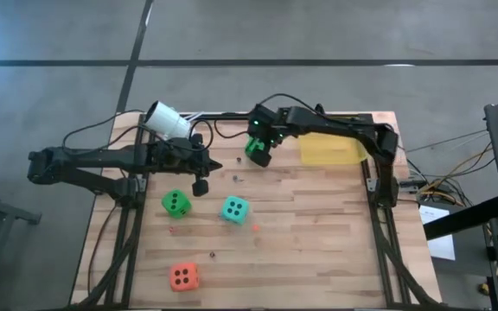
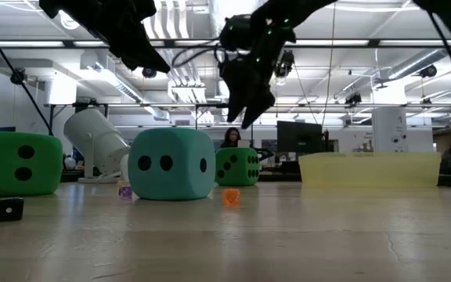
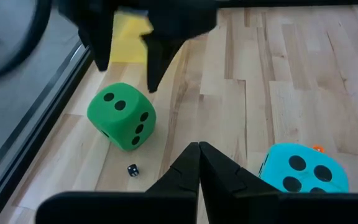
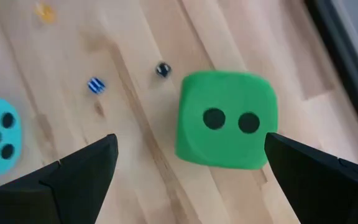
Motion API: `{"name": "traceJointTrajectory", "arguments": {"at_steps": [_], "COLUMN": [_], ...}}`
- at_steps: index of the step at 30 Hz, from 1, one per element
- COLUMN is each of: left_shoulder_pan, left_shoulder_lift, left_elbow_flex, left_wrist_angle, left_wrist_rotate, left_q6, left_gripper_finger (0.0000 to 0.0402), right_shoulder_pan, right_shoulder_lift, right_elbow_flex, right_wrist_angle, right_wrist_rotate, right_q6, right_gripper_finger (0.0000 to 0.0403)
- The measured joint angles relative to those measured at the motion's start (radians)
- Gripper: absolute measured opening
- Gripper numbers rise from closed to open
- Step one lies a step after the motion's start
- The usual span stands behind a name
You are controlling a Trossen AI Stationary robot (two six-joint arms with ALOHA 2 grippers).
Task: Pick & Place Dice
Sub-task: Put the large green dice into the yellow transparent bin
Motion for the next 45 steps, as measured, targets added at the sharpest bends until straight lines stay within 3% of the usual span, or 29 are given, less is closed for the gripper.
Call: {"name": "traceJointTrajectory", "arguments": {"at_steps": [8, 27, 34, 45], "left_shoulder_pan": [0.000, 0.000, 0.000, 0.000], "left_shoulder_lift": [0.000, 0.000, 0.000, 0.000], "left_elbow_flex": [0.000, 0.000, 0.000, 0.000], "left_wrist_angle": [0.000, -0.002, -0.002, -0.003], "left_wrist_rotate": [0.000, 0.000, 0.000, 0.000], "left_q6": [0.000, 0.000, 0.000, 0.000], "left_gripper_finger": [0.0012, 0.0012, 0.0012, 0.0012], "right_shoulder_pan": [-0.027, -0.061, -0.074, -0.073], "right_shoulder_lift": [0.101, 0.101, 0.101, 0.103], "right_elbow_flex": [0.072, 0.062, 0.060, 0.054], "right_wrist_angle": [-0.040, 0.016, 0.014, 0.010], "right_wrist_rotate": [-0.018, 0.043, -0.042, -0.047], "right_q6": [-0.060, -0.106, -0.111, -0.166], "right_gripper_finger": [0.0400, 0.0400, 0.0400, 0.0400]}}
